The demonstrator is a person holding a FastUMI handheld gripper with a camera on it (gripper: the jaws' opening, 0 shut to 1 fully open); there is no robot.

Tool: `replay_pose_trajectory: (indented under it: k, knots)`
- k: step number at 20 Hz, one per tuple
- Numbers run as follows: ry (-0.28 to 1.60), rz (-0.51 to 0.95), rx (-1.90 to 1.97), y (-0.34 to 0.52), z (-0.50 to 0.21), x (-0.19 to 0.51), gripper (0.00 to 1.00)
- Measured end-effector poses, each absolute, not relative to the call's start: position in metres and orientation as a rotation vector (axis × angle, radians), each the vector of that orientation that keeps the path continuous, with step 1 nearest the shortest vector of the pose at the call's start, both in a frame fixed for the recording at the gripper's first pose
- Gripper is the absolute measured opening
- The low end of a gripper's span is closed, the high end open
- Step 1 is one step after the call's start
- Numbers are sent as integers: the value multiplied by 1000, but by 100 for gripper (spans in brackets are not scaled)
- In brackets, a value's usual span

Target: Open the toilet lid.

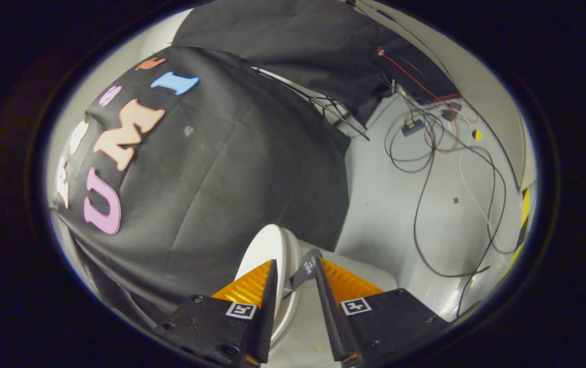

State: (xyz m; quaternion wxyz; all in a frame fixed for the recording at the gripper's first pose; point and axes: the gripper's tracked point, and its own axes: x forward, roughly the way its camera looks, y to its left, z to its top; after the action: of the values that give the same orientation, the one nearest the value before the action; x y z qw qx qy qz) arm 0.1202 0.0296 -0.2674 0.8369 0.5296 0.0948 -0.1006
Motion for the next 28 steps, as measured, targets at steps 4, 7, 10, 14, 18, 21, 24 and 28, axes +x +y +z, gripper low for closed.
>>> replay_pose_trajectory:
  k: [4, 7, 10, 14, 18, 21, 24, 28]
  knots:
    - [193, -190, 1219, 33, -279, 130, 46]
    - [188, -168, 1263, 30, -283, 143, 45]
    - [179, -131, 1301, 28, -280, 156, 45]
    - [201, -133, 1327, 28, -284, 171, 32]
    - [188, -84, 1367, 32, -276, 169, 14]
    - [201, -55, 1355, 36, -273, 166, 10]
    - [197, -48, 1288, 37, -261, 166, 10]
    - [161, -25, 1187, 44, -231, 160, 10]
